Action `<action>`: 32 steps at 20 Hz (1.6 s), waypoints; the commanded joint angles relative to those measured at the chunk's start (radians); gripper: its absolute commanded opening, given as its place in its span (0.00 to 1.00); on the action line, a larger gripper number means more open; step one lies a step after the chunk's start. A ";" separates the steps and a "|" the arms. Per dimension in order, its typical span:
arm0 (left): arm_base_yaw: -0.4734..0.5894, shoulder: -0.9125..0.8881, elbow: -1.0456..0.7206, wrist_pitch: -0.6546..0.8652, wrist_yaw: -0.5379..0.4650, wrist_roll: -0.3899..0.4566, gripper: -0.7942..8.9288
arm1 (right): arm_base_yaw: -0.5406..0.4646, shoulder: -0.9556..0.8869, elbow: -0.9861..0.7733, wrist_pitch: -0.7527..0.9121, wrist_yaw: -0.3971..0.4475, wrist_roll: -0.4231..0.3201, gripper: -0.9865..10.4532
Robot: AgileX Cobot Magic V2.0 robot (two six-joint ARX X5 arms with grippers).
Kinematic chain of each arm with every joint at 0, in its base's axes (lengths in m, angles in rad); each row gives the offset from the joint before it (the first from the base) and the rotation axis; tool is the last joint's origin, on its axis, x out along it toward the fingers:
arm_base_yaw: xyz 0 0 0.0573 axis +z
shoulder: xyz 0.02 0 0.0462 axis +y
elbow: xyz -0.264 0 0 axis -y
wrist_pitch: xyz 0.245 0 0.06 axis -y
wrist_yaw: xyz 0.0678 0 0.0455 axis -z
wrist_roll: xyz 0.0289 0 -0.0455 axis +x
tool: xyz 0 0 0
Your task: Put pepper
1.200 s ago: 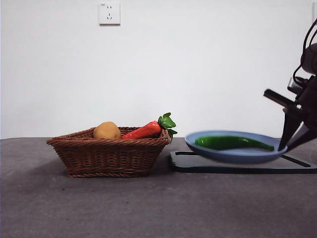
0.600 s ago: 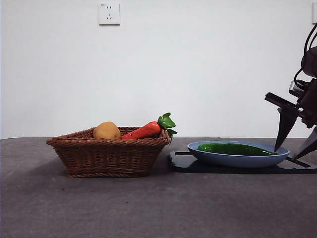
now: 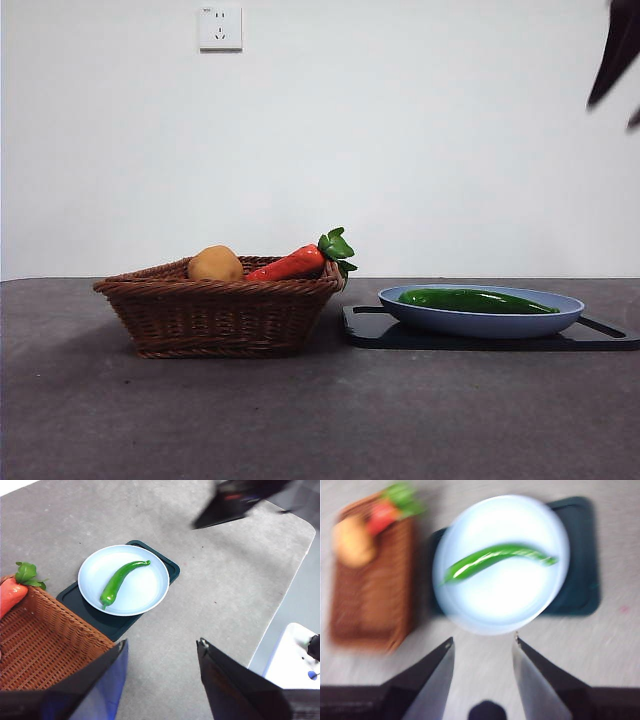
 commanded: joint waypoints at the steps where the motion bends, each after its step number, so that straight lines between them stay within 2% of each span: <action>1: -0.007 0.009 0.016 0.004 -0.002 -0.003 0.34 | 0.042 -0.113 0.022 -0.081 -0.002 -0.059 0.27; 5: -0.007 0.009 0.016 -0.022 0.000 -0.003 0.33 | 0.166 -0.315 0.022 -0.232 -0.001 -0.070 0.27; 7: -0.007 0.009 0.016 -0.028 0.000 -0.004 0.33 | 0.214 -0.371 0.022 -0.291 0.002 -0.074 0.22; 9: -0.007 0.009 0.016 -0.033 0.000 -0.004 0.20 | 0.236 -0.399 0.022 -0.327 0.002 -0.117 0.10; 11: -0.007 0.009 0.016 -0.032 0.000 -0.004 0.09 | 0.237 -0.409 0.022 -0.330 0.001 -0.134 0.09; 15: -0.007 0.009 0.016 -0.031 0.000 -0.004 0.09 | 0.237 -0.404 0.022 -0.325 0.000 -0.103 0.10; 28: -0.005 0.006 0.016 0.082 0.000 -0.005 0.09 | 0.236 -0.403 0.022 -0.325 0.003 -0.104 0.10; 29: 0.002 0.003 0.016 0.098 -0.018 0.039 0.09 | 0.236 -0.403 0.022 -0.325 0.003 -0.104 0.10; 31: 0.038 -0.005 0.016 0.204 -0.079 0.050 0.09 | 0.236 -0.403 0.022 -0.325 0.003 -0.104 0.10; 32: 0.070 -0.019 0.013 0.277 -0.077 0.078 0.09 | 0.236 -0.403 0.022 -0.325 0.003 -0.104 0.10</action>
